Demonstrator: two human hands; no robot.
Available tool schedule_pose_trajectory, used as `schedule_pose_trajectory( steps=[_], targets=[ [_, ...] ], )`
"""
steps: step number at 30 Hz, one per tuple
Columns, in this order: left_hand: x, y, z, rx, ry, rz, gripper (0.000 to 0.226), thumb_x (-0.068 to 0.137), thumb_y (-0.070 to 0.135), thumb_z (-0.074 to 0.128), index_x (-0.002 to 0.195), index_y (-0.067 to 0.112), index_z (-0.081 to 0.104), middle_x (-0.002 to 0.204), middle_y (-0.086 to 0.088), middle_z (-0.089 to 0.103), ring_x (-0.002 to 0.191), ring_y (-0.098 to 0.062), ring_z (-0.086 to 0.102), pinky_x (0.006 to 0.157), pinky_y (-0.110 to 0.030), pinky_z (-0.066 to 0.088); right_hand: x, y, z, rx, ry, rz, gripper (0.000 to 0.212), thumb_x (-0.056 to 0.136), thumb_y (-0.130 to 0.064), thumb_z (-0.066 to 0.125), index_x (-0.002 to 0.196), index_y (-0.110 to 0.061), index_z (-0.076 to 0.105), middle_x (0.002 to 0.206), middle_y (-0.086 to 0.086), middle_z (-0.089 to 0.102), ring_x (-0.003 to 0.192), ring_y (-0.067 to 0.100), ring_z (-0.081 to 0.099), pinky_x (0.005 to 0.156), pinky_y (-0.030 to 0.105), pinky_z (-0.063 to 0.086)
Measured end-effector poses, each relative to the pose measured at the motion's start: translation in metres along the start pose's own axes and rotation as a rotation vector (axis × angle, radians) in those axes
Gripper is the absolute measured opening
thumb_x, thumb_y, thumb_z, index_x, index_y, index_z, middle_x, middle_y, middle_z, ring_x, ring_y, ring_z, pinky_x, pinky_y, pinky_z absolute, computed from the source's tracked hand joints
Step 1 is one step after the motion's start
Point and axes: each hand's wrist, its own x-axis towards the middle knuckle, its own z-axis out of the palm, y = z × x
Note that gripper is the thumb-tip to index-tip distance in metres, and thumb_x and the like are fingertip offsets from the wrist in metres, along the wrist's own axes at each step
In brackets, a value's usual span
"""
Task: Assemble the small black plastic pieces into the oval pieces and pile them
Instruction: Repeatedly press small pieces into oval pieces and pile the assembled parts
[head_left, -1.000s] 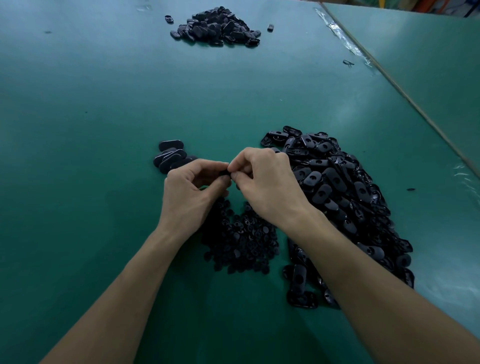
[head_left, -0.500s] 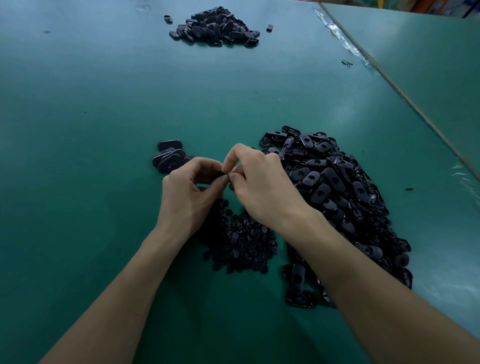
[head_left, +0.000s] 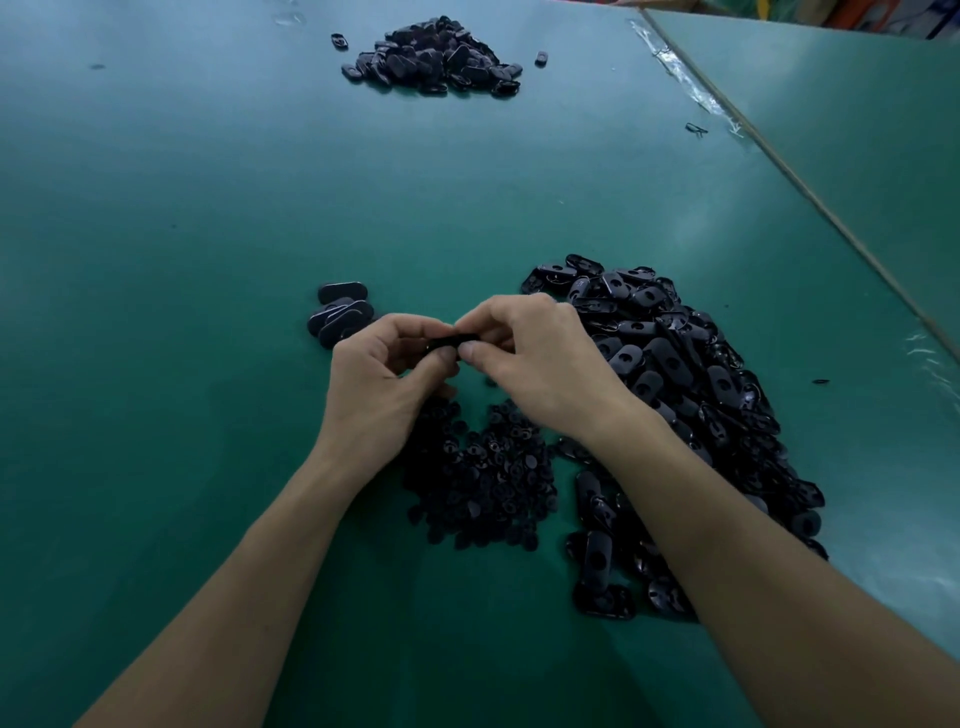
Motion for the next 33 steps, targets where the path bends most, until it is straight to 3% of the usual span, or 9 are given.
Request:
schedule_pose_trajectory(
  steps=[2, 5, 9, 17, 22, 33],
  targets=[
    [0.000, -0.001, -0.001, -0.025, -0.001, -0.002, 0.021, 0.089, -0.003, 0.070, 0.092, 0.017, 0.071, 0.081, 0.001, 0.076, 0.072, -0.009, 0.070, 0.061, -0.020, 0.056, 0.002, 0.005, -0.002, 0.048, -0.002, 0.004, 0.018, 0.091, -0.012, 0.071, 0.108, -0.017, 0.076, 0.080, -0.018, 0.067, 0.076, -0.006, 0.065, 0.078, 0.008, 0.052],
    [0.001, -0.001, -0.002, -0.066, 0.005, -0.023, 0.021, 0.088, -0.005, 0.070, 0.093, 0.016, 0.071, 0.080, 0.000, 0.076, 0.070, -0.010, 0.070, 0.061, -0.021, 0.056, 0.004, 0.010, -0.004, 0.115, -0.016, 0.008, 0.019, 0.090, -0.009, 0.071, 0.107, -0.015, 0.077, 0.080, -0.012, 0.072, 0.072, -0.002, 0.069, 0.078, 0.019, 0.058],
    [0.001, -0.002, -0.003, -0.081, -0.002, -0.021, 0.019, 0.088, -0.004, 0.070, 0.094, 0.015, 0.072, 0.080, -0.001, 0.076, 0.070, -0.010, 0.070, 0.061, -0.020, 0.056, 0.005, 0.012, -0.003, 0.118, 0.007, -0.013, 0.016, 0.089, -0.012, 0.073, 0.103, -0.017, 0.078, 0.077, -0.017, 0.070, 0.070, -0.009, 0.066, 0.077, 0.016, 0.056],
    [0.002, -0.001, -0.003, -0.110, -0.006, -0.042, 0.019, 0.087, -0.004, 0.071, 0.092, 0.014, 0.072, 0.079, 0.000, 0.076, 0.069, -0.011, 0.071, 0.062, -0.021, 0.057, 0.006, 0.012, -0.006, 0.139, -0.024, 0.005, 0.012, 0.087, -0.011, 0.075, 0.093, -0.021, 0.077, 0.074, -0.011, 0.073, 0.066, -0.004, 0.068, 0.074, 0.021, 0.058],
    [0.001, 0.000, -0.002, -0.121, -0.016, -0.055, 0.019, 0.086, -0.004, 0.070, 0.094, 0.013, 0.072, 0.080, 0.001, 0.076, 0.071, -0.010, 0.071, 0.063, -0.021, 0.057, 0.004, 0.009, -0.005, 0.087, 0.025, -0.012, 0.010, 0.087, -0.014, 0.074, 0.095, -0.019, 0.078, 0.076, -0.013, 0.072, 0.067, -0.009, 0.066, 0.070, 0.010, 0.053],
    [0.001, 0.002, -0.002, -0.073, 0.019, -0.063, 0.020, 0.082, -0.005, 0.074, 0.089, 0.013, 0.072, 0.074, 0.000, 0.076, 0.064, -0.011, 0.071, 0.065, -0.020, 0.058, 0.001, 0.004, 0.001, 0.078, 0.056, 0.015, 0.009, 0.085, -0.012, 0.071, 0.090, -0.017, 0.077, 0.070, -0.018, 0.066, 0.068, -0.013, 0.062, 0.062, 0.003, 0.045]
  ],
)
